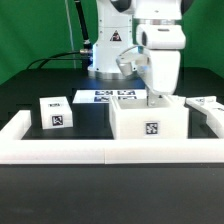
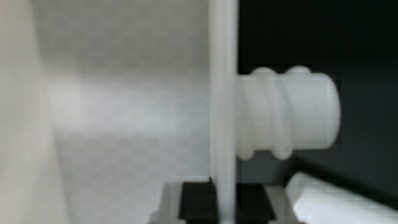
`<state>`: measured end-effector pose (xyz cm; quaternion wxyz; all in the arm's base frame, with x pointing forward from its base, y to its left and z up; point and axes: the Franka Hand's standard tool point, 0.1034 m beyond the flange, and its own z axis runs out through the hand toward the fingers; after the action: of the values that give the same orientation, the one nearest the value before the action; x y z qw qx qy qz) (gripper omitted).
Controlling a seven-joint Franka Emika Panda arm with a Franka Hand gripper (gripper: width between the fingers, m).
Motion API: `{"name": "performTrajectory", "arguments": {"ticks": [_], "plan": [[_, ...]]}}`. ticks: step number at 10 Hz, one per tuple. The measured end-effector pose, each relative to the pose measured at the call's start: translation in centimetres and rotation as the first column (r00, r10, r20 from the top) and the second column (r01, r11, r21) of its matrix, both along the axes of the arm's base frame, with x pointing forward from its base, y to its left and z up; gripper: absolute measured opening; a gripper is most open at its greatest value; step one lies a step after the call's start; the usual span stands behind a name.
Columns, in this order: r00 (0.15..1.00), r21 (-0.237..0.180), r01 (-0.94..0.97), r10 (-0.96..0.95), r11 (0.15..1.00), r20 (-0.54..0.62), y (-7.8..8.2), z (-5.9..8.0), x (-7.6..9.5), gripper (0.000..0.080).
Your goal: Assemble cabinet
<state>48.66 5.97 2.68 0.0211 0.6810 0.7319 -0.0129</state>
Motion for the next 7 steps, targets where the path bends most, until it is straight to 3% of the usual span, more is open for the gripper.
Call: {"name": "performTrajectory", "arguments": {"ticks": [3, 7], "plan": [[1.0, 0.005, 0.026, -0.026, 1.0, 0.016, 2.5, 0.0, 2.2, 0.0034], [0.995, 0.012, 0.092, -0.092, 0.996, 0.031, 4.8, 0.1, 3.4, 0.0034]]}}
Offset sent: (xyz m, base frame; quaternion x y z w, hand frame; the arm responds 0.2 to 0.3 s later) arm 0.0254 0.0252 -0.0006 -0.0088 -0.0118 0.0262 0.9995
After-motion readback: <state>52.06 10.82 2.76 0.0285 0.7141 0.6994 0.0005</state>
